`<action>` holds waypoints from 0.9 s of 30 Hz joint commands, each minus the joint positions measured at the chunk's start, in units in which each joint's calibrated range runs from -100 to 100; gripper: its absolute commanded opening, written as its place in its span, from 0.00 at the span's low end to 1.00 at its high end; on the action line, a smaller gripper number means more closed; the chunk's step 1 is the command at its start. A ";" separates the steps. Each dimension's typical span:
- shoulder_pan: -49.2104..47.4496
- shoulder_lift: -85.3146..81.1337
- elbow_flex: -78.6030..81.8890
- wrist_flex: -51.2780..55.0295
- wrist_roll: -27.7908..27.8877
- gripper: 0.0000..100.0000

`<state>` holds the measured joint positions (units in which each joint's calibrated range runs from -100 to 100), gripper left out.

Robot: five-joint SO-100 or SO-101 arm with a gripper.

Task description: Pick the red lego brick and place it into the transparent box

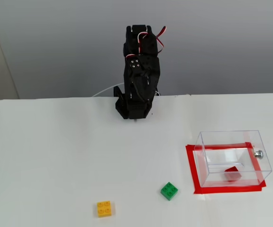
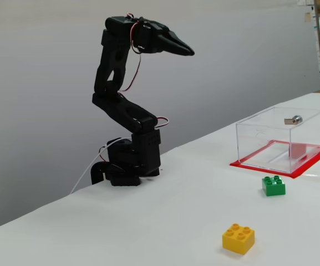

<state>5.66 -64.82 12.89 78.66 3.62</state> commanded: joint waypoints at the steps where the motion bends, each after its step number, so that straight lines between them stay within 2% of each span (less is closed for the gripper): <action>1: 1.25 -7.26 9.27 -0.77 -0.17 0.02; 8: 1.25 -17.95 22.92 -0.86 -0.33 0.02; 14: 1.10 -22.88 32.41 -0.86 -4.19 0.02; 19: 1.25 -26.35 42.45 -0.94 -5.02 0.02; 27: 1.32 -33.99 60.62 -11.30 -4.87 0.02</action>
<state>6.41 -96.79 70.17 70.78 -1.27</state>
